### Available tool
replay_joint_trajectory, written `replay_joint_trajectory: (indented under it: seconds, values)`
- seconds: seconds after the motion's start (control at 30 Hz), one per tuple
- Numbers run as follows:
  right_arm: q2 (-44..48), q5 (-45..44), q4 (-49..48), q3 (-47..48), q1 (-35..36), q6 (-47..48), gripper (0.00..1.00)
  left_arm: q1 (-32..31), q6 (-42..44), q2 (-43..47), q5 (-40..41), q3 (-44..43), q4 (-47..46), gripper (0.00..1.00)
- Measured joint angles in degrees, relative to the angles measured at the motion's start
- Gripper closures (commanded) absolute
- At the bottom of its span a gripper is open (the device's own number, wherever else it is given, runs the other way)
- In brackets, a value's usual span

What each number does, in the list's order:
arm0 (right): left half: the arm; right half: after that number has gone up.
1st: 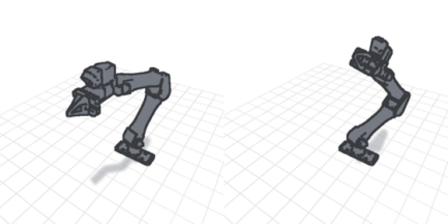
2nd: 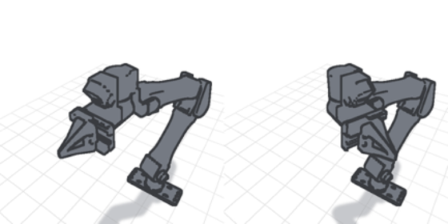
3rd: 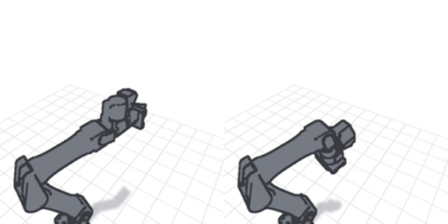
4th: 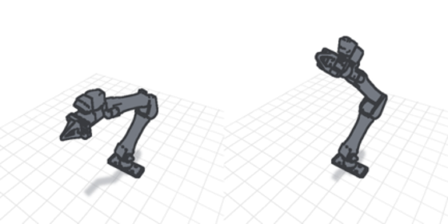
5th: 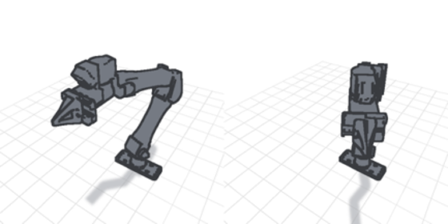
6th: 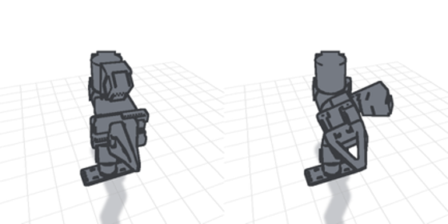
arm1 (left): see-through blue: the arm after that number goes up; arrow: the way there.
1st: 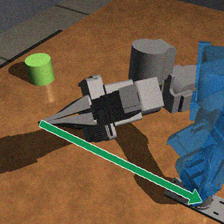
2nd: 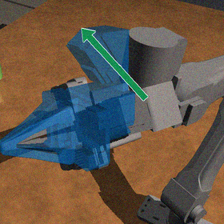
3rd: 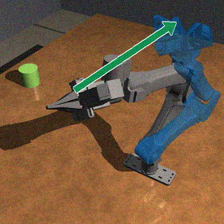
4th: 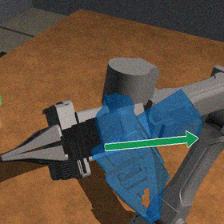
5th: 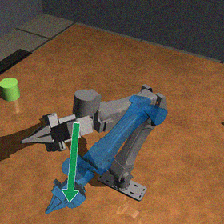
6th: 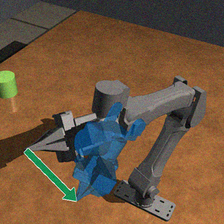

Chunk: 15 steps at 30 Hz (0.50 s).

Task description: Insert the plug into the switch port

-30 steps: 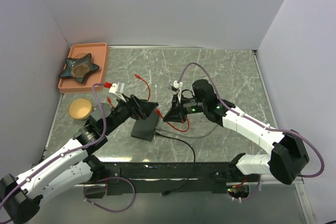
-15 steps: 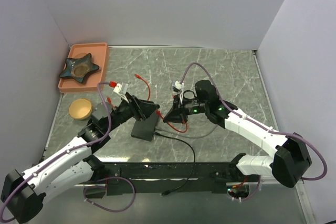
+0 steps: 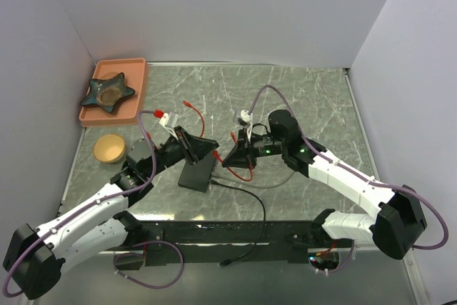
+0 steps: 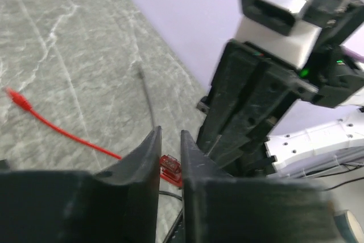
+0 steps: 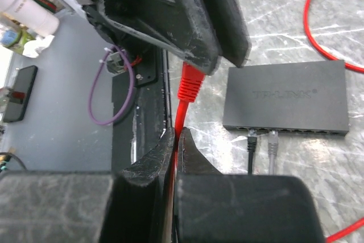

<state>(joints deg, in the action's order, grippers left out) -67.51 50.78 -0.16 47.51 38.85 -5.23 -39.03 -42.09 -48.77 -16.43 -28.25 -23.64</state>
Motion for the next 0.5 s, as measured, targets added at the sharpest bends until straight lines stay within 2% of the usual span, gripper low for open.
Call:
replay_joint_trajectory:
  seconds: [0.07,0.1,0.13,0.17,0.27,0.33,0.5]
  values:
    - [-0.02,-0.24,0.11,-0.02,0.00,0.02,0.96,-0.02,-0.57,-0.13,-0.83,0.02,-1.44,0.99]
    - [-0.02,-0.24,0.13,-0.02,0.00,-0.04,0.81,-0.07,-0.81,-0.24,-1.16,0.02,-2.05,0.99]
    - [-0.02,-0.20,0.02,-0.02,0.00,-0.17,0.71,-0.04,-0.98,-0.28,-1.33,0.02,-2.43,0.99]
    - [-0.02,-0.28,-0.24,-0.02,0.00,-0.57,0.57,-0.04,-1.09,-0.42,-1.53,0.02,-2.73,0.99]
    - [-0.02,-0.17,-1.68,-0.28,0.00,-2.08,0.41,-0.04,-1.09,-1.03,-1.90,0.02,-3.04,0.99]
    - [-0.07,0.04,-3.54,-0.33,0.00,-3.06,0.38,-0.02,-1.09,-1.49,-2.29,0.02,-3.13,0.99]
    - [-1.40,0.76,-7.80,-0.28,0.00,-5.68,0.39,0.00,-1.11,-1.75,-3.26,0.04,-3.26,0.99]
